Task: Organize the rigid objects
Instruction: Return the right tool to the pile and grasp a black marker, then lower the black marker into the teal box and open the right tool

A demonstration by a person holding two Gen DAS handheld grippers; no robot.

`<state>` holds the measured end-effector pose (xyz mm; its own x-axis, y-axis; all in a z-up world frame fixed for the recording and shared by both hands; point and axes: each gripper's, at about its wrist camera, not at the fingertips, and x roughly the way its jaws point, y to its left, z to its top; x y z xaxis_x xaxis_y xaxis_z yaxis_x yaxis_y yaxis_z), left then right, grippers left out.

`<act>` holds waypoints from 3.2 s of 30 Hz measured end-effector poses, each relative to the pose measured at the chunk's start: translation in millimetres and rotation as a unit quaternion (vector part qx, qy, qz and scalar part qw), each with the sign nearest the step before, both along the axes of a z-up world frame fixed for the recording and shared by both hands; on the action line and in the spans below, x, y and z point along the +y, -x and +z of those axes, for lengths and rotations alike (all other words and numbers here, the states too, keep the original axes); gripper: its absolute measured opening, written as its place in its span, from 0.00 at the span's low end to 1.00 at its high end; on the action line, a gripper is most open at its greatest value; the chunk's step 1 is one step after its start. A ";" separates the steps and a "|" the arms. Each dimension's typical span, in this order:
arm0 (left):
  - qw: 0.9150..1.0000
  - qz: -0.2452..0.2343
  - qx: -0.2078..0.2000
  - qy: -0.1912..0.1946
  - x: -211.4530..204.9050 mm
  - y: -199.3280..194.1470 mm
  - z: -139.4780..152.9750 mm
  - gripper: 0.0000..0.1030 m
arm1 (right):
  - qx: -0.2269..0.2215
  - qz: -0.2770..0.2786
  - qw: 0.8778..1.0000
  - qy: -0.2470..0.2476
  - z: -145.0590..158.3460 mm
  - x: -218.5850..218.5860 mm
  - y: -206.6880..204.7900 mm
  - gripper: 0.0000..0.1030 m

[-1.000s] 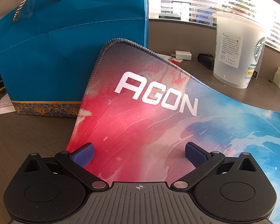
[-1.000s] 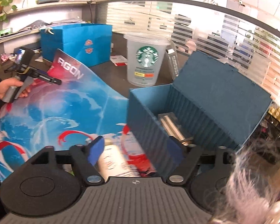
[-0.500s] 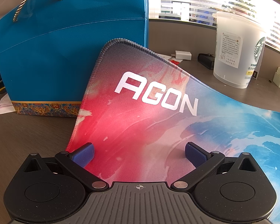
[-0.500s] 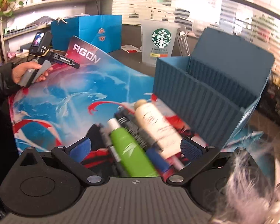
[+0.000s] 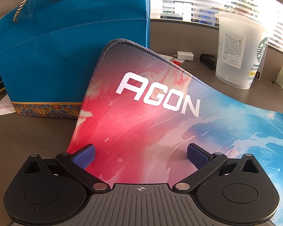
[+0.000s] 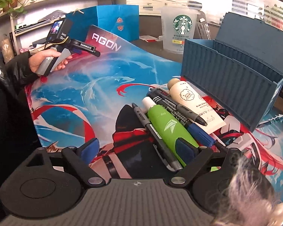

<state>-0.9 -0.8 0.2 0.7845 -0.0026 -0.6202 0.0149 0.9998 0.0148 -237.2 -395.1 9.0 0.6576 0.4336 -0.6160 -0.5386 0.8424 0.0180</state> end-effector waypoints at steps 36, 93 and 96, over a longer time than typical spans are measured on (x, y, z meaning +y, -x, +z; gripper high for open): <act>1.000 0.000 0.000 0.000 0.0 0.1 0.0 1.00 | -0.021 0.037 0.995 0.085 24.1 24.8 -19.0 0.09; 1.000 -0.001 0.000 0.000 0.1 0.0 0.0 1.00 | 0.013 0.086 0.980 0.180 86.1 -43.7 -221.0 0.09; 1.000 -0.001 0.000 0.000 0.1 0.0 0.1 1.00 | 0.027 0.100 0.978 0.179 81.2 -43.6 -227.6 0.09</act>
<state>-0.9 -0.7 0.3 0.7846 -0.0046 -0.6200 0.0175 0.9997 0.0147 -9.5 -438.6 90.1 0.5448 0.2998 -0.7831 -0.6994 0.6777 -0.2271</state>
